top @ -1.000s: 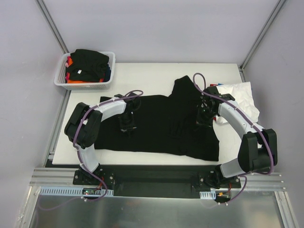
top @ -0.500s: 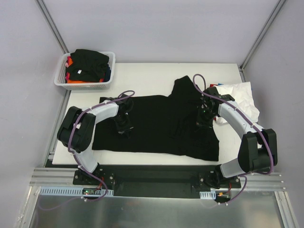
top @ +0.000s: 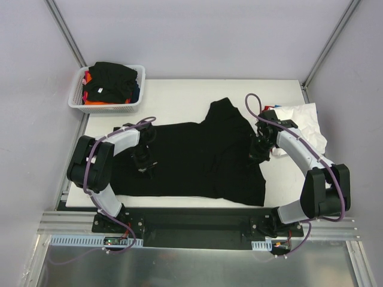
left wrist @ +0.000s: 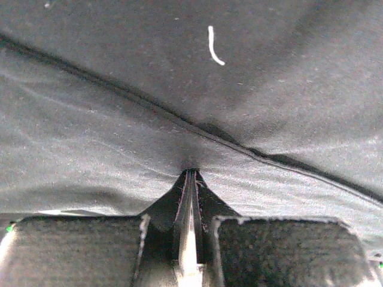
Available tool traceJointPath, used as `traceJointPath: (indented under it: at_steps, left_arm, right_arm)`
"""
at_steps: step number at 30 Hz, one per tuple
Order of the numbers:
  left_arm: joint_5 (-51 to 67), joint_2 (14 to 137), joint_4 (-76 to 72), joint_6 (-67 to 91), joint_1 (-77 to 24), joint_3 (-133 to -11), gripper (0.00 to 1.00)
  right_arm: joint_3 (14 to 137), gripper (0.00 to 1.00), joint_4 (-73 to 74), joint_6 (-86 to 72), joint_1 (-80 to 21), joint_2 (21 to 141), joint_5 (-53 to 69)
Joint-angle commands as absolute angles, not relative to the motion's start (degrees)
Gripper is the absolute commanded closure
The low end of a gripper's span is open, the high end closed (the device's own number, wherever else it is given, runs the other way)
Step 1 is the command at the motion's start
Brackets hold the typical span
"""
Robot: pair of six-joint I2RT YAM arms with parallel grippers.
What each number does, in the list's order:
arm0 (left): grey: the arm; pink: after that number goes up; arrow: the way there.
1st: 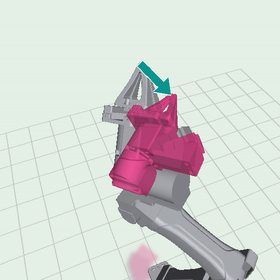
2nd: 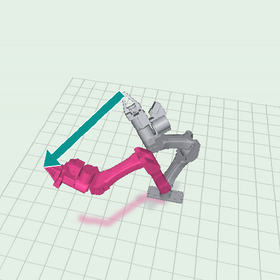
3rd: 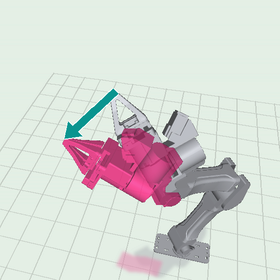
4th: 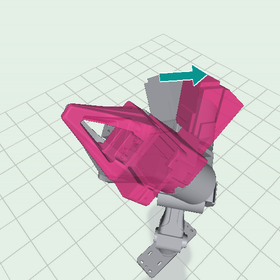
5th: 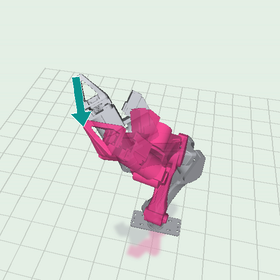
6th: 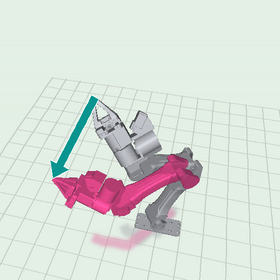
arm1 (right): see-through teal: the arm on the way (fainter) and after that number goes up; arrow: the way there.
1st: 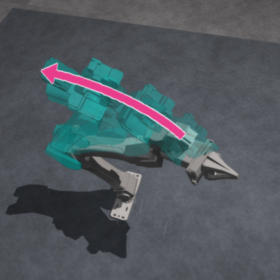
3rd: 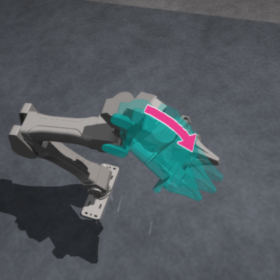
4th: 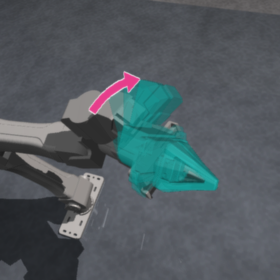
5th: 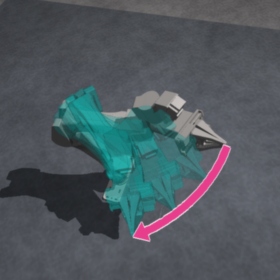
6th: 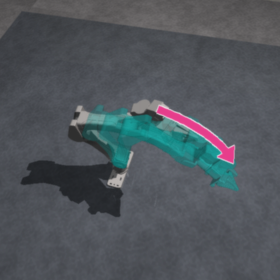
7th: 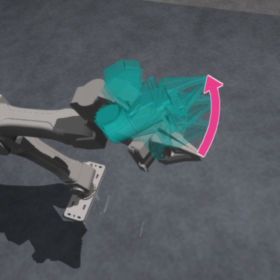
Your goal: Fold and stack the t-shirts
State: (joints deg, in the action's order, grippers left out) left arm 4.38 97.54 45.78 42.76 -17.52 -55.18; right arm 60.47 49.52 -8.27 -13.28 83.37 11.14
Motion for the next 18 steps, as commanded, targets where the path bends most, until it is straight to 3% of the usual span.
traceJointPath:
  at_steps: [1, 7, 10, 11, 13, 15, 16, 18]
  left_arm:
    - [-4.4, 96.9, 48.3, 40.6, -15.0, -52.2, 1.0]
    - [-4.0, 95.8, 48.6, 40.6, -14.9, -52.2, 1.0]
    - [-4.2, 93.0, 49.2, 40.2, -15.3, -54.3, 0.99]
    - [-4.5, 91.9, 49.5, 40.2, -15.5, -55.4, 0.94]
    - [-5.5, 89.5, 50.8, 40.1, -16.0, -59.6, 0.73]
    - [-6.6, 88.8, 51.8, 40.2, -16.0, -64.7, 0.55]
    - [-7.0, 88.9, 53.1, 40.4, -16.1, -66.5, 0.38]
    - [-7.6, 89.9, 54.6, 40.7, -16.0, -71.8, 0.25]
  right_arm:
    - [59.8, 0.99, 51.2, -7.3, -12.5, 80.7, 10.5]
    - [59.7, 0.99, 51.0, -6.9, -12.2, 80.9, 10.7]
    - [60.8, 0.93, 50.8, -6.8, -12.1, 81.5, 10.9]
    - [61.3, 0.87, 50.8, -6.6, -12.1, 81.6, 11.1]
    - [63.4, 0.78, 50.5, -5.8, -12.2, 82.7, 12.2]
    - [65.9, 0.56, 50.3, -5.2, -12.0, 83.6, 13.4]
    - [66.6, 0.5, 50.1, -5.0, -11.9, 84.0, 14.1]
    - [68.0, 0.42, 48.9, -5.0, -11.2, 85.7, 17.7]
